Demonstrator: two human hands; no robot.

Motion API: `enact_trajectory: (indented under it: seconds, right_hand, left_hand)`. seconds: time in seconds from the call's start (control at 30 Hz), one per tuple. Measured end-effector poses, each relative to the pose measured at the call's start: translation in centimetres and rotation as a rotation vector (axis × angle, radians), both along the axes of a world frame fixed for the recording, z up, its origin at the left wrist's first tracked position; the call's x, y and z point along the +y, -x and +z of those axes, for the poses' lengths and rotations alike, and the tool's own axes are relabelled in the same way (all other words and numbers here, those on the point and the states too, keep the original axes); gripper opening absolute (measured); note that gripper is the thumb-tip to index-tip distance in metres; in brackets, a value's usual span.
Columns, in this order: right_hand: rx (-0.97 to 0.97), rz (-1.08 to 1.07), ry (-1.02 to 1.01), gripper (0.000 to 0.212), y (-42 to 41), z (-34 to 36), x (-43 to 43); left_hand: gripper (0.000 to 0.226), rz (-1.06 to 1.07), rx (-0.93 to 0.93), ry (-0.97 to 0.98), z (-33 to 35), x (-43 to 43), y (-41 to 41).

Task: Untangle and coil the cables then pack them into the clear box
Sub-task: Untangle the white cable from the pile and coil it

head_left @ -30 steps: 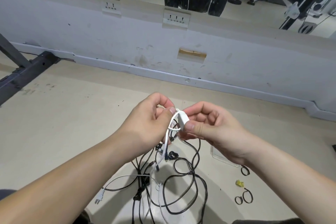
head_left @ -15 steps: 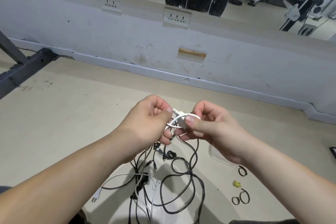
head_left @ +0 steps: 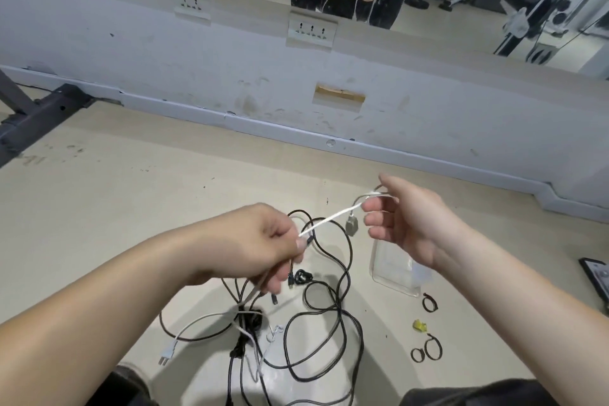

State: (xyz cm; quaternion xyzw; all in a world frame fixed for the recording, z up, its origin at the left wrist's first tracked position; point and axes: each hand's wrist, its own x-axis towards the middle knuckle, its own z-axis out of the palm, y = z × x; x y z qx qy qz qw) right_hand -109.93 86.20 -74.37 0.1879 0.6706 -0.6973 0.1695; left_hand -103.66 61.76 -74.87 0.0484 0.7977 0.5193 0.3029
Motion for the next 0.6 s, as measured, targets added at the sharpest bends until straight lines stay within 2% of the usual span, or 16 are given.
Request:
enact_trajectory:
  seconds: [0.1, 0.27, 0.33, 0.4, 0.5, 0.6]
  right_hand:
    - [-0.086, 0.152, 0.007, 0.032, -0.6, -1.0, -0.3]
    - [-0.012, 0.383, -0.142, 0.027, -2.5, -1.4, -1.9]
    - [0.027, 0.56, -0.108, 0.028, -3.4, -1.1, -2.4]
    - [0.055, 0.824, -0.086, 0.039, -4.4, -1.3, -2.9]
    - [-0.015, 1.098, -0.177, 0.039, -5.8, -3.0, -3.6]
    - [0.014, 1.134, -0.453, 0.019, -6.4, -4.1, -4.2]
  left_hand:
    - [0.03, 0.182, 0.005, -0.199, 0.6, 0.8, 0.2]
    - [0.031, 0.308, -0.064, -0.431, 1.5, 2.5, 0.0]
    - [0.03, 0.397, -0.111, -0.575, 1.8, 2.9, 0.2]
    - [0.031, 0.467, -0.13, -0.668, 1.8, 3.2, 0.4]
    - [0.032, 0.456, -0.052, -0.68, 1.7, 3.0, 0.9]
    - [0.03, 0.482, 0.082, -0.606, 1.9, 1.7, 1.7]
